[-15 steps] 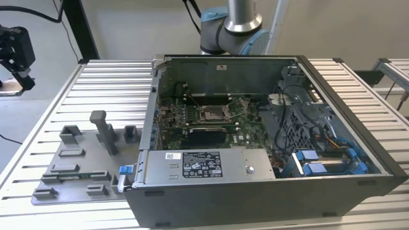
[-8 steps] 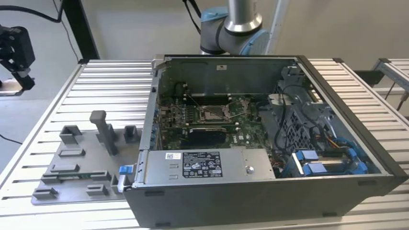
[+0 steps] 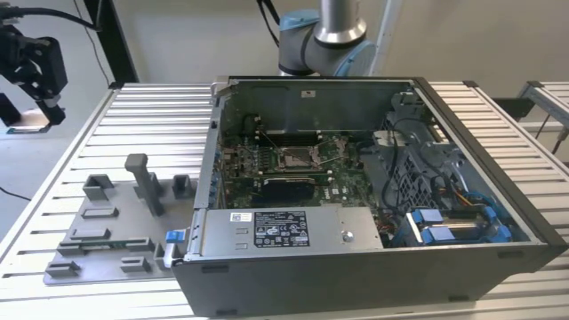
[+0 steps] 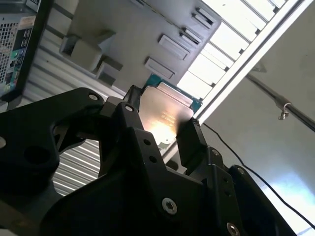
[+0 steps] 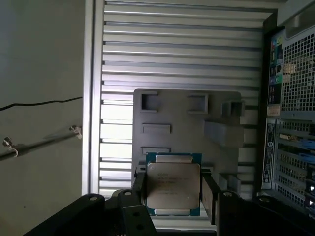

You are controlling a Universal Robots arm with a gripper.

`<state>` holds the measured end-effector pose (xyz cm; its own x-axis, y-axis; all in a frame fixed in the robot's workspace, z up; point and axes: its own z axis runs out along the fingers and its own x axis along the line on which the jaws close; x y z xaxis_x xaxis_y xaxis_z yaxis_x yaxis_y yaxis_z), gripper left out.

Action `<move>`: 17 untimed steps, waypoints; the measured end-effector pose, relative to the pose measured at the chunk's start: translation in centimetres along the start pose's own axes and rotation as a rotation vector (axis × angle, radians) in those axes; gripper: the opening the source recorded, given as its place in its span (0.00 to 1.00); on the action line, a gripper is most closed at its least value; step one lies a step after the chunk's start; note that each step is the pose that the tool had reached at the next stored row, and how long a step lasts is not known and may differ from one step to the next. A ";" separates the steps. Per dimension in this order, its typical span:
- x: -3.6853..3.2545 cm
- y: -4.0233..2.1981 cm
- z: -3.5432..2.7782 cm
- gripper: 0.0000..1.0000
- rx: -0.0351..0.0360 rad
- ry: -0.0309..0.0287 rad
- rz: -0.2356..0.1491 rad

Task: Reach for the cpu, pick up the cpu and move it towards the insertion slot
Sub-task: 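Pick up the cpu and move it towards the insertion slot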

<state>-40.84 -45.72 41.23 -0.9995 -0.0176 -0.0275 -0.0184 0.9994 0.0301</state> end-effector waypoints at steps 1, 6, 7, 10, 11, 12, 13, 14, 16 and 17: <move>-0.27 0.00 0.00 0.00 0.0000 0.0001 0.000; -2.09 -0.04 0.06 0.00 0.0000 0.0000 0.000; -2.51 -0.05 0.07 0.00 -0.0001 -0.0001 0.000; -3.64 -0.07 0.09 0.00 0.0000 0.0000 0.000; -4.01 -0.07 0.11 0.00 0.0000 0.0000 0.000; -4.43 -0.08 0.12 0.00 0.0000 0.0000 0.000; -4.83 -0.09 0.14 0.00 -0.0001 -0.0001 0.000; -5.22 -0.10 0.14 0.00 0.0000 0.0000 0.000; -6.07 -0.11 0.17 0.00 -0.0001 -0.0001 0.000; -6.48 -0.12 0.18 0.00 -0.0001 -0.0001 0.000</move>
<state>-34.36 -45.72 41.22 -0.9995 -0.0175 -0.0276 -0.0184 0.9994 0.0302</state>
